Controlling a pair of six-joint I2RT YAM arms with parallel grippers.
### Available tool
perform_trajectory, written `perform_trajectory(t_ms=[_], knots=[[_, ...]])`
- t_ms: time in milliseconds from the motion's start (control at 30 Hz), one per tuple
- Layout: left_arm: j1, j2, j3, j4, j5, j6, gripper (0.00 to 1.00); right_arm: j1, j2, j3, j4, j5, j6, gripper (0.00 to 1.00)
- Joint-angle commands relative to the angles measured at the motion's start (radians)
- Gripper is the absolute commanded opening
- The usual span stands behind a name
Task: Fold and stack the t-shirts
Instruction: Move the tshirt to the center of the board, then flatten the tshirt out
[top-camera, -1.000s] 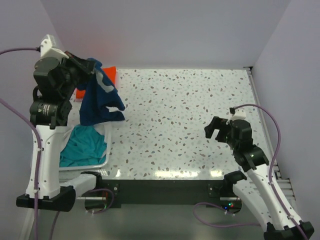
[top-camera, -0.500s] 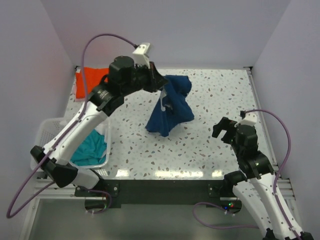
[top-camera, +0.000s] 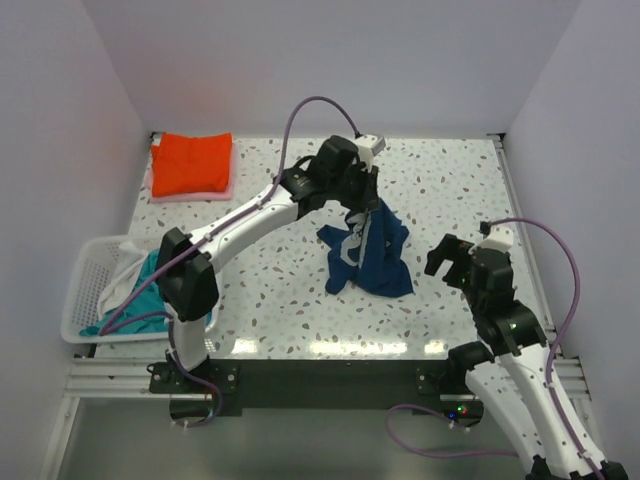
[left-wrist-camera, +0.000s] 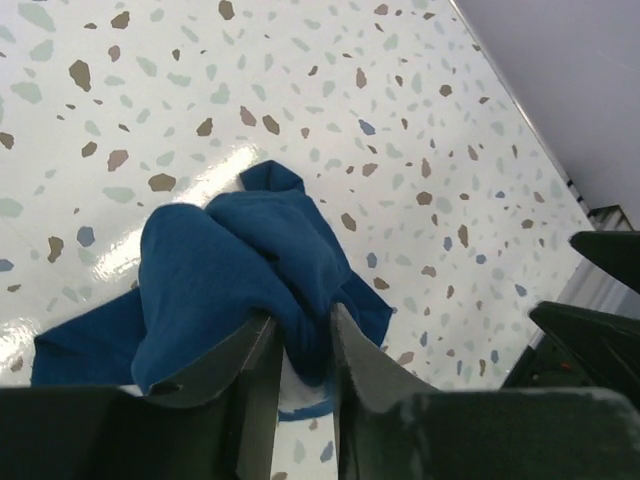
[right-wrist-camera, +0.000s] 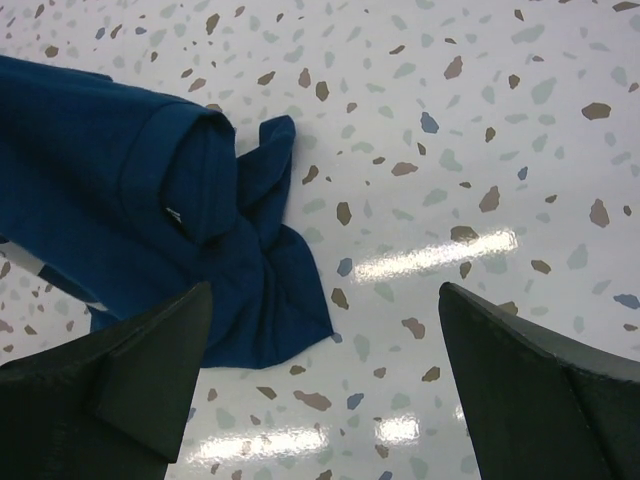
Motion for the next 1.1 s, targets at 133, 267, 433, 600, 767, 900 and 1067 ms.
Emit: perform_trajectory(t_ms=[133, 267, 433, 600, 767, 900, 1067], knots=[[0.004, 0.104, 0.156, -0.071, -0.106, 0.032, 0.89, -0.001, 0.019, 0.031, -0.006, 0.035, 0.018, 0.99], [0.016, 0.003, 0.062, -0.065, -0.27, -0.007, 1.0, -0.002, 0.031, 0.035, -0.011, 0.036, 0.018, 0.99], [0.165, -0.227, -0.274, 0.076, -0.246, -0.127, 1.0, -0.001, 0.061, 0.038, -0.004, 0.035, 0.024, 0.99], [0.265, -0.255, -0.443, 0.093, -0.24, -0.141, 1.0, -0.001, 0.11, 0.06, -0.003, 0.039, 0.028, 0.99], [0.271, -0.118, -0.389, 0.054, -0.252, -0.146, 0.99, -0.002, 0.144, 0.067, -0.009, 0.026, 0.038, 0.99], [0.271, 0.015, -0.327, 0.03, -0.206, -0.143, 0.91, -0.001, 0.143, 0.071, -0.029, 0.035, 0.038, 0.99], [0.262, 0.078, -0.336, 0.078, -0.119, -0.143, 0.81, -0.001, 0.137, 0.064, -0.044, 0.061, 0.034, 0.99]])
